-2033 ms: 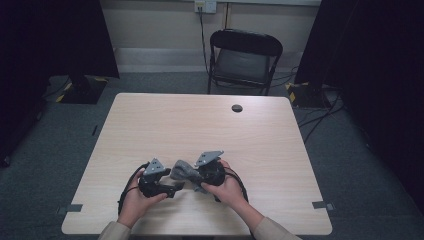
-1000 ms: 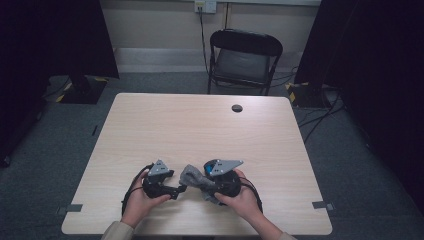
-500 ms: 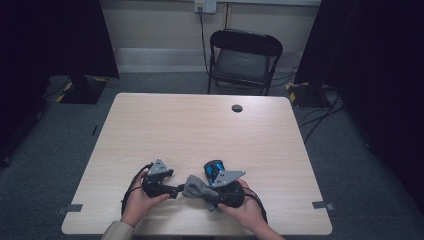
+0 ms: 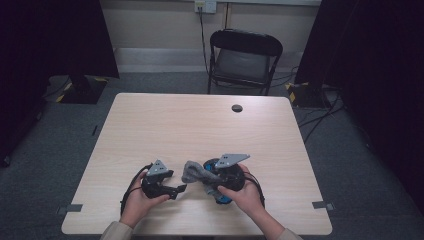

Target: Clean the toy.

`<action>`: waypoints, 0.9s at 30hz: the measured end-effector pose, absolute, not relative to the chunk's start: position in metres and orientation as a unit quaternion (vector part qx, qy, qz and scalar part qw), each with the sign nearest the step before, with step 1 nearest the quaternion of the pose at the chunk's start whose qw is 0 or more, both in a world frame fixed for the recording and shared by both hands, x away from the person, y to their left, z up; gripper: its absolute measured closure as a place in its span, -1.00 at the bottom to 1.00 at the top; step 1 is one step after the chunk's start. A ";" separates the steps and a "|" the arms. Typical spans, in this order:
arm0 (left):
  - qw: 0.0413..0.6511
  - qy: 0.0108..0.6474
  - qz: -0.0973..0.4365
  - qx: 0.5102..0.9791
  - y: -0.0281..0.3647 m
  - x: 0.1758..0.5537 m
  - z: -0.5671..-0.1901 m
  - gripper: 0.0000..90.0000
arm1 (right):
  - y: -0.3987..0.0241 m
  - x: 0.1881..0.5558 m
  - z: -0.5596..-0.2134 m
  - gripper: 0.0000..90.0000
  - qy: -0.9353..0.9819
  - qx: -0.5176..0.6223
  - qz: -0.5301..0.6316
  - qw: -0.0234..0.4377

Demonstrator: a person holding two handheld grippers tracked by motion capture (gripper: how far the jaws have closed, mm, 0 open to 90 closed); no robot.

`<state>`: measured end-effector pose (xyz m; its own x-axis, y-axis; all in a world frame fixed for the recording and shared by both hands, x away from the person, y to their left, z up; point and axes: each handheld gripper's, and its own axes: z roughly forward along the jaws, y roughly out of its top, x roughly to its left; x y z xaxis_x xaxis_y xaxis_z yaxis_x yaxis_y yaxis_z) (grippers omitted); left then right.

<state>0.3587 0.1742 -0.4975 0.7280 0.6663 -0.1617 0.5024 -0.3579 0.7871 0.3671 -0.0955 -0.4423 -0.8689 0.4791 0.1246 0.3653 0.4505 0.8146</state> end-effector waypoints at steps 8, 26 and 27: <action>0.447 0.349 0.088 0.819 0.171 0.357 -0.494 -0.59 | -0.141 0.374 -0.431 0.55 0.839 0.281 0.454 0.101; 0.441 0.341 0.081 0.826 0.169 0.357 -0.494 -0.62 | -0.201 0.382 -0.433 0.54 0.831 0.319 0.434 0.140; 0.443 0.341 0.080 0.825 0.169 0.357 -0.494 -0.62 | -0.203 0.382 -0.433 0.54 0.831 0.320 0.432 0.141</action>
